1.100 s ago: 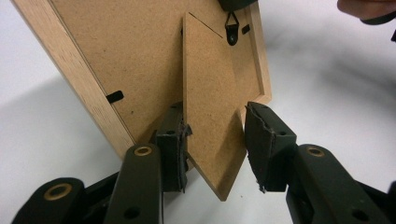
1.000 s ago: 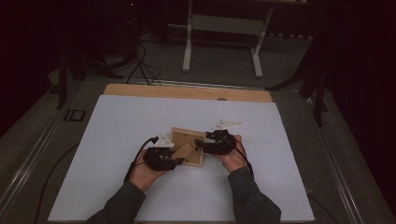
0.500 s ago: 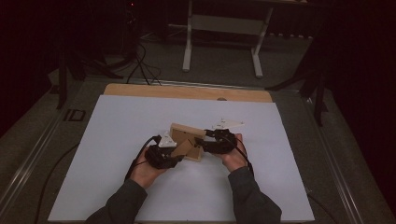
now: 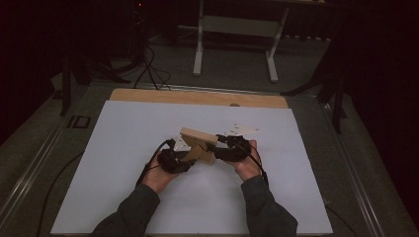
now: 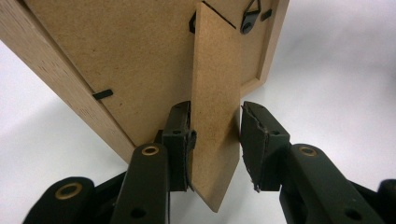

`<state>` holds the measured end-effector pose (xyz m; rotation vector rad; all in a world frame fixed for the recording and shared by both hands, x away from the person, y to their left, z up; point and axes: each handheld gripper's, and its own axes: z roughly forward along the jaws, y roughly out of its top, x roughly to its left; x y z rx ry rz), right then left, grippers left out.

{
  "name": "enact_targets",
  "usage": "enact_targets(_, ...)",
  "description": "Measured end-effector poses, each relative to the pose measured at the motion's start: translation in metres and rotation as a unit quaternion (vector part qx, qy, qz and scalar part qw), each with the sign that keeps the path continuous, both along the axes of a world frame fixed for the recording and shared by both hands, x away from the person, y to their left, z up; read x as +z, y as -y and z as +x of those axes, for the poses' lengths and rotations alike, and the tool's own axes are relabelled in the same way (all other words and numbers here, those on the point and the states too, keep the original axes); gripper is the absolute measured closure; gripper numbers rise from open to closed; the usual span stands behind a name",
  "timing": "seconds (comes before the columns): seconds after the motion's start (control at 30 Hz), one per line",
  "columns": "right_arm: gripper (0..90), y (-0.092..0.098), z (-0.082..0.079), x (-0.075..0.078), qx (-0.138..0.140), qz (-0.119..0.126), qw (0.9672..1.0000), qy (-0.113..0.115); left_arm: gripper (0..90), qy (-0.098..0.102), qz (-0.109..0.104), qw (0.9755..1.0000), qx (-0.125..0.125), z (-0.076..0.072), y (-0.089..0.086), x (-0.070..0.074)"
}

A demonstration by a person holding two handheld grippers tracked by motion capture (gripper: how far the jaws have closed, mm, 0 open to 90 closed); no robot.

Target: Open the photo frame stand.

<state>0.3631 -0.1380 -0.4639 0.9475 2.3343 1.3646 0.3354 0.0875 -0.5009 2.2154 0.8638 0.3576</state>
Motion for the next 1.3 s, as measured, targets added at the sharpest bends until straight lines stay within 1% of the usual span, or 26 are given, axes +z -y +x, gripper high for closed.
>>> enact_targets(0.1, 46.7, -0.001, 0.000, 0.000, -0.002, 0.000, 1.0000, 0.002, 64.7, 0.001, 0.001, 1.0000, 0.004, 0.003, 0.002, -0.002)
enact_targets(0.17, 47.5, -0.001, -0.001, 0.000, 0.000, 0.000, 1.0000, 0.005, 66.8, 0.005, -0.004, 1.0000, 0.006, 0.004, 0.002, -0.002)
enact_targets(0.2, 48.5, -0.001, -0.001, 0.001, 0.003, 0.001, 1.0000, 0.006, 68.4, 0.009, -0.005, 0.9999, 0.007, 0.004, 0.002, -0.001)
enact_targets(0.23, 47.5, -0.002, -0.003, 0.001, 0.011, 0.005, 0.9999, 0.005, 68.2, 0.011, -0.009, 0.9999, 0.007, 0.005, 0.003, -0.001)
enact_targets(0.27, 47.2, -0.004, -0.004, 0.002, 0.014, 0.002, 0.9999, 0.010, 68.2, 0.010, -0.011, 0.9999, 0.006, 0.005, 0.003, 0.001)
enact_targets(0.3, 47.2, -0.004, -0.004, 0.002, 0.014, 0.002, 0.9999, 0.010, 67.6, 0.010, -0.011, 0.9999, 0.006, 0.005, 0.003, 0.001)
enact_targets(0.37, 47.0, -0.007, -0.007, 0.003, 0.015, -0.014, 0.9996, 0.019, 67.4, 0.014, -0.009, 0.9999, 0.004, 0.003, 0.004, 0.003)
enact_targets(0.5, 46.9, -0.007, -0.008, 0.003, 0.017, -0.016, 0.9995, 0.019, 67.4, 0.011, -0.010, 0.9999, 0.000, 0.002, 0.003, 0.003)
enact_targets(0.53, 46.9, -0.008, -0.011, 0.003, 0.020, -0.023, 0.9992, 0.024, 67.2, 0.009, -0.013, 0.9999, -0.004, 0.001, 0.004, 0.004)
enact_targets(0.57, 46.8, -0.009, -0.012, 0.003, 0.020, -0.025, 0.9992, 0.025, 67.0, 0.011, -0.008, 0.9999, -0.008, -0.001, 0.004, 0.005)
enact_targets(0.73, 46.4, -0.010, -0.015, 0.003, 0.021, -0.031, 0.9989, 0.028, 66.6, 0.008, -0.005, 0.9999, -0.010, -0.003, 0.004, 0.005)
enact_targets(0.9, 45.3, -0.011, -0.022, 0.003, 0.025, -0.035, 0.9986, 0.030, 66.7, 0.008, -0.006, 0.9999, -0.012, -0.006, 0.003, 0.004)
enact_targets(1.17, 43.2, -0.012, -0.030, 0.000, 0.034, -0.034, 0.9984, 0.029, 65.7, -0.002, -0.028, 0.9996, -0.007, -0.012, -0.001, 0.000)
enact_targets(1.3, 42.9, -0.012, -0.031, -0.001, 0.037, -0.037, 0.9982, 0.031, 65.5, -0.003, -0.029, 0.9995, -0.008, -0.013, -0.002, -0.002)
